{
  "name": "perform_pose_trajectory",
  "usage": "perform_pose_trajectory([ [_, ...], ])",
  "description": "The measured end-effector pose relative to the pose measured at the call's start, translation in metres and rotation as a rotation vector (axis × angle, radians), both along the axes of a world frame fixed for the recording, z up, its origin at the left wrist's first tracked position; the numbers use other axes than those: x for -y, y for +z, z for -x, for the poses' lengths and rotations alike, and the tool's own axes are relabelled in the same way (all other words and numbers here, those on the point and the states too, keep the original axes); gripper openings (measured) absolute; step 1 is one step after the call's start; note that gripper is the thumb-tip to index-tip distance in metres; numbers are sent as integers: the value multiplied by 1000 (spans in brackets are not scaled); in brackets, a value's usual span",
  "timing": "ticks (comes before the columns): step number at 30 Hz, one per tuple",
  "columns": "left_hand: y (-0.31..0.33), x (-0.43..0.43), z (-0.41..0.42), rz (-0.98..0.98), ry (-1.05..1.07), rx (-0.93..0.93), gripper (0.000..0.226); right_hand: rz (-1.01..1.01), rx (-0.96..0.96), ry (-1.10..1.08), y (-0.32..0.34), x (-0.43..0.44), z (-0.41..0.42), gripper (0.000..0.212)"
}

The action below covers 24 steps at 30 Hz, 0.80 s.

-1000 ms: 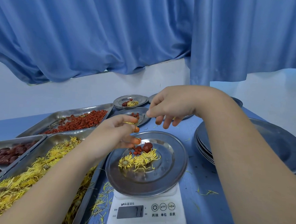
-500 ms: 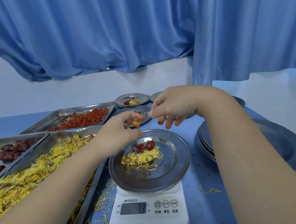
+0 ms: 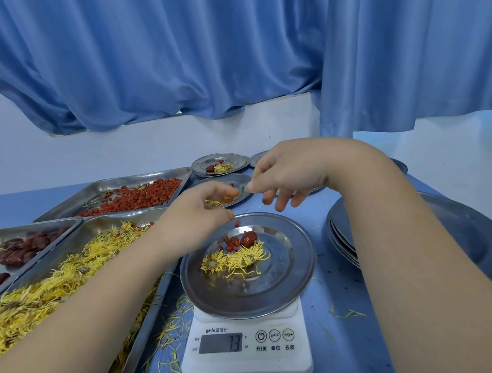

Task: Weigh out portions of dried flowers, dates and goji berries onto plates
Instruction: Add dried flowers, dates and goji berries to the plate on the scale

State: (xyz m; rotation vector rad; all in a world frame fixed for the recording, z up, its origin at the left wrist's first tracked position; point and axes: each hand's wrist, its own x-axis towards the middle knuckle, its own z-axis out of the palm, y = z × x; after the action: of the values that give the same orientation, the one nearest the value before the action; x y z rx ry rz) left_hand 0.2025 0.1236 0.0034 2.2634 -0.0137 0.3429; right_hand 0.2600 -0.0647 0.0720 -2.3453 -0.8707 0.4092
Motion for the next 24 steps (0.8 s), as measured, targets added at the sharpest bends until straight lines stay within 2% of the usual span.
perform_pose_trajectory([
  [2,2,-1,7,137,-3,-36,25,2,2,0,0,0,0,18],
  [5,6,-4,23,446,-33,-83,18,7,-1,-4,1,1,-1,17],
  [8,7,-13,41,687,-76,-67,16,30,9,-14,2,3,-1,19],
  [12,-3,-20,62,903,-115,-60,31,41,19,-47,3,4,2,23],
  [14,-10,-21,68,980,-105,-72,40,69,36,-51,4,2,6,23],
  [18,-20,-23,77,1074,-68,-76,30,159,106,-62,14,-2,23,25],
  [22,-25,-19,83,1064,-74,-41,30,127,279,-84,30,7,48,21],
  [24,-25,-16,85,1050,-90,-4,30,106,262,-47,30,9,60,24],
])
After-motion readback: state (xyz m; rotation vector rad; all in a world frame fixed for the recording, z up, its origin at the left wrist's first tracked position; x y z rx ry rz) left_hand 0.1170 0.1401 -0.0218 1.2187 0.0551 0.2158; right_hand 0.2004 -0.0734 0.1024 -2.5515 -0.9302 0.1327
